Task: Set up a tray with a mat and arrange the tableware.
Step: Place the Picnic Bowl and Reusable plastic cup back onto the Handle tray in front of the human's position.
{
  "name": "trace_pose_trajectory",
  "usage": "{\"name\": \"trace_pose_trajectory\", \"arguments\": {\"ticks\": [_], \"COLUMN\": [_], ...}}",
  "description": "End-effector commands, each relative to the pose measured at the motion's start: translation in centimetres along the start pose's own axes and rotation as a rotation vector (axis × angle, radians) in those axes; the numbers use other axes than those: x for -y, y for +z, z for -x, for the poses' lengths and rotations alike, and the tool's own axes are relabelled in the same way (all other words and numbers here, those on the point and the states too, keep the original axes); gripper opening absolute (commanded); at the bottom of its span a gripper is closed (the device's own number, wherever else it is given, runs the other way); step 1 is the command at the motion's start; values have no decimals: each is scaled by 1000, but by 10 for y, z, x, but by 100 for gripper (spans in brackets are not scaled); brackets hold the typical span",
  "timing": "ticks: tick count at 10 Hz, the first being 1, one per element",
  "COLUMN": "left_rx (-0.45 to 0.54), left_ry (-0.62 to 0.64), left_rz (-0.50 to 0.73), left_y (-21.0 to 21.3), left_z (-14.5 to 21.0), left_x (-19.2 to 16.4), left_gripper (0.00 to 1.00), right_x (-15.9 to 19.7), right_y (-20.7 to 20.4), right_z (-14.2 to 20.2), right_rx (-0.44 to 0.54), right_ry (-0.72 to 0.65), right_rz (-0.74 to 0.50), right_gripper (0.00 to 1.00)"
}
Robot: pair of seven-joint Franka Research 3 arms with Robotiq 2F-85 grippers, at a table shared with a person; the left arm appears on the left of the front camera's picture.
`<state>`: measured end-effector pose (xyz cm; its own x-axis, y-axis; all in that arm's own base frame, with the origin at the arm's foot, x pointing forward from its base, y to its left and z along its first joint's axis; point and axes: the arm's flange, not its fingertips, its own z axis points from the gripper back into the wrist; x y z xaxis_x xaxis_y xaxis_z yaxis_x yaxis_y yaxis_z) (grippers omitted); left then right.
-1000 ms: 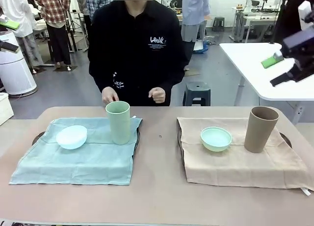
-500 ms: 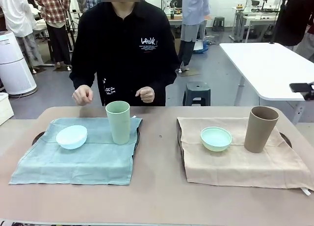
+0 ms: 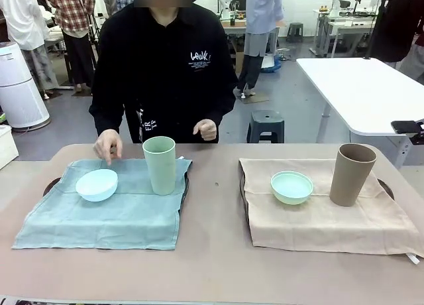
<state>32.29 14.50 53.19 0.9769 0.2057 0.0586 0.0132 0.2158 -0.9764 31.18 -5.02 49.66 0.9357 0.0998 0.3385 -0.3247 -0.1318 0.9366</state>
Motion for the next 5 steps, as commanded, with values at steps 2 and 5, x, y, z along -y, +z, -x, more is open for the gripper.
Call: {"name": "trace_pose_trajectory", "arguments": {"ticks": [2,5], "left_rx": [3,3], "left_ry": [-12,-12], "left_rz": [15,15], "left_y": [4,4], "left_z": [-1,-1], "left_x": [2,2], "left_gripper": [75,75], "right_x": [-3,-3], "right_y": [-2,-2], "right_z": [-2,-2], "right_rx": [11,11], "right_ry": [28,28], "right_rz": [-23,-23], "right_gripper": [100,100]}}
